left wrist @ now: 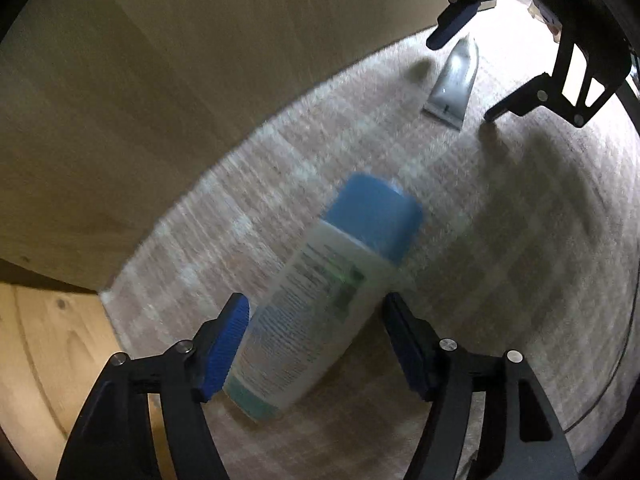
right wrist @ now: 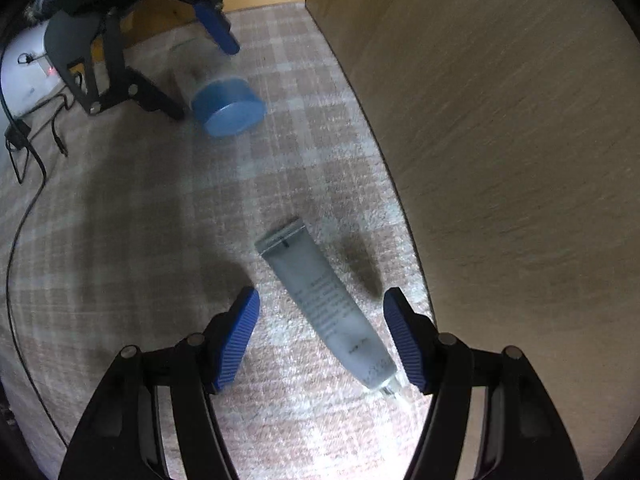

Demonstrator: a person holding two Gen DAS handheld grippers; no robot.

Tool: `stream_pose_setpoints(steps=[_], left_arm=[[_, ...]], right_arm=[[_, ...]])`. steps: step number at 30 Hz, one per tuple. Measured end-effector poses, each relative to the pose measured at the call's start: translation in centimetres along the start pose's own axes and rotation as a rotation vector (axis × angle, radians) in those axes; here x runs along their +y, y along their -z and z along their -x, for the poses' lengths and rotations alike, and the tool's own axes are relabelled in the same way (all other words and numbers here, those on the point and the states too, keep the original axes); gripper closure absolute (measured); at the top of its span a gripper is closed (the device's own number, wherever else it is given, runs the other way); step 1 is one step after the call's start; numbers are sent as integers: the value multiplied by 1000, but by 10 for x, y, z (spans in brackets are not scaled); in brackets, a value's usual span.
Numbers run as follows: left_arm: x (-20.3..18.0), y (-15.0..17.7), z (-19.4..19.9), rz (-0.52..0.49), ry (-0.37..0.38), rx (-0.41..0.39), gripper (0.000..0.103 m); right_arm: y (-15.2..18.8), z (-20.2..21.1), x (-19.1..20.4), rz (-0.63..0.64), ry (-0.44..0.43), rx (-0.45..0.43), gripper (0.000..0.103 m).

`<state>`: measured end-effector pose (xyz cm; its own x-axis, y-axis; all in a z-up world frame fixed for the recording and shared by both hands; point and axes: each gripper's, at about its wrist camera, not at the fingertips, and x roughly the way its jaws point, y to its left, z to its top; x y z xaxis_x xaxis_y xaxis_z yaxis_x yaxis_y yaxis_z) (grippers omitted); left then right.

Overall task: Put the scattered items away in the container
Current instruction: 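Grasp the blue-capped bottle with the left tool while the right grasps the grey tube, then carry bottle and tube over the black box and open both tools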

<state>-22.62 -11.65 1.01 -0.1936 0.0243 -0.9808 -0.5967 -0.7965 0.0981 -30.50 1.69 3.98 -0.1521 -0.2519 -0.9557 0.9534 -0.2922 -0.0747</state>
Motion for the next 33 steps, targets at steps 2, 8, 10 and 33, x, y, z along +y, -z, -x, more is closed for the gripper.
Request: stream_pose_setpoints(steps=[2, 8, 10, 33], left_arm=[[0, 3, -1, 33, 40, 1, 38], [-17, 11, 6, 62, 91, -35, 57], [-29, 13, 8, 49, 92, -50, 57], [-247, 25, 30, 273, 270, -228, 58]], right_arm=[[0, -1, -8, -44, -21, 18, 39], [16, 6, -16, -157, -49, 49, 50], [25, 12, -15, -189, -44, 54, 63], [225, 102, 44, -856, -124, -187, 80]])
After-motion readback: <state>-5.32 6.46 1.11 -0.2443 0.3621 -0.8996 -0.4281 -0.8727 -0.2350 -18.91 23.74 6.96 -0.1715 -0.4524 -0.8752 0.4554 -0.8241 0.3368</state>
